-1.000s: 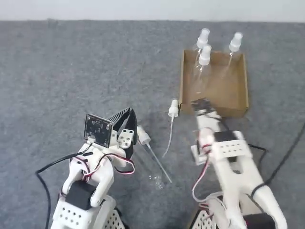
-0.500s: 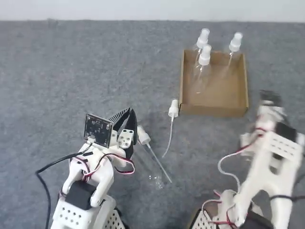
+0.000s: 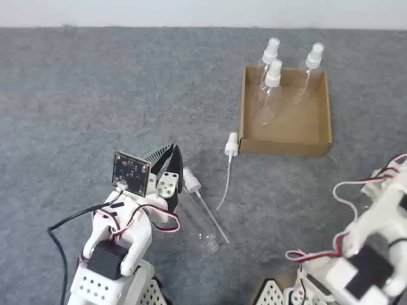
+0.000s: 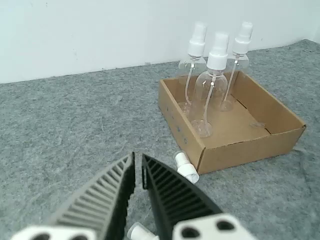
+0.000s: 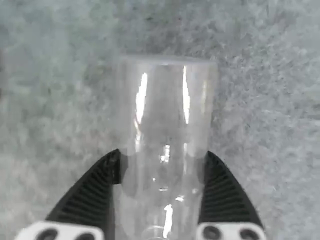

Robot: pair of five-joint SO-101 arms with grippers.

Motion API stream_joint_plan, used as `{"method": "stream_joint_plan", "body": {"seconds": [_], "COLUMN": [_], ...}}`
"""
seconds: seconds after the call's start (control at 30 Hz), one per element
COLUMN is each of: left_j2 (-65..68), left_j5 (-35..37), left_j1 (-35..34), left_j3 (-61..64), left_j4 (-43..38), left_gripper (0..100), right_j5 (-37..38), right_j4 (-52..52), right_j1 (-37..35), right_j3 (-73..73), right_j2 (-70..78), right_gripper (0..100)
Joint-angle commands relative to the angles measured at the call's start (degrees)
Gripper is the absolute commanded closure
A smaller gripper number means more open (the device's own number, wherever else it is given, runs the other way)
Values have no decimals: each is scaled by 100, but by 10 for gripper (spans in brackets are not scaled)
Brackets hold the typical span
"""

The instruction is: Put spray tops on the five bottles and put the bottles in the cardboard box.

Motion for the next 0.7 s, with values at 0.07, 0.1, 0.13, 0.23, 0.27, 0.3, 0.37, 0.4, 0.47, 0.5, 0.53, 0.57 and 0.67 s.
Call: {"method": "stream_joint_plan", "body": {"seconds": [0.07,0.1,0.13,0.23,0.27,0.3,0.37,0.4,0.47,0.5,0.53,0.57,0.67], "left_j2": [-105,-105,-105,-105,-105,-105,-105,-105,-105,-105,-105,-105,-105], "left_j5": [-26,-26,-26,-26,-26,-26,-26,-26,-26,-26,-26,-26,-26], "left_j1": [-44,-44,-44,-44,-44,-44,-44,-44,-44,-44,-44,-44,-44], "left_j3": [-48,-48,-48,-48,-48,-48,-48,-48,-48,-48,-48,-48,-48], "left_j4": [-202,-202,-202,-202,-202,-202,-202,-202,-202,-202,-202,-202,-202], "left_gripper": [985,985,985,985,985,985,985,985,985,985,985,985,985], "right_j5": [-308,-308,-308,-299,-290,-281,-273,-167,510,1020,1653,2374,4202], "right_j4": [136,136,154,356,470,585,796,857,927,998,1095,1209,1358], "right_j1": [40,40,40,22,22,22,22,31,48,57,66,119,514], "right_j3": [-721,-721,-721,-835,-914,-993,-1152,-1204,-1222,-1204,-1152,-1055,-624], "right_j2": [268,268,259,233,189,127,-84,-224,-567,-725,-884,-1015,-1358], "right_gripper": [752,728,710,712,724,742,797,830,897,924,949,972,991]}}
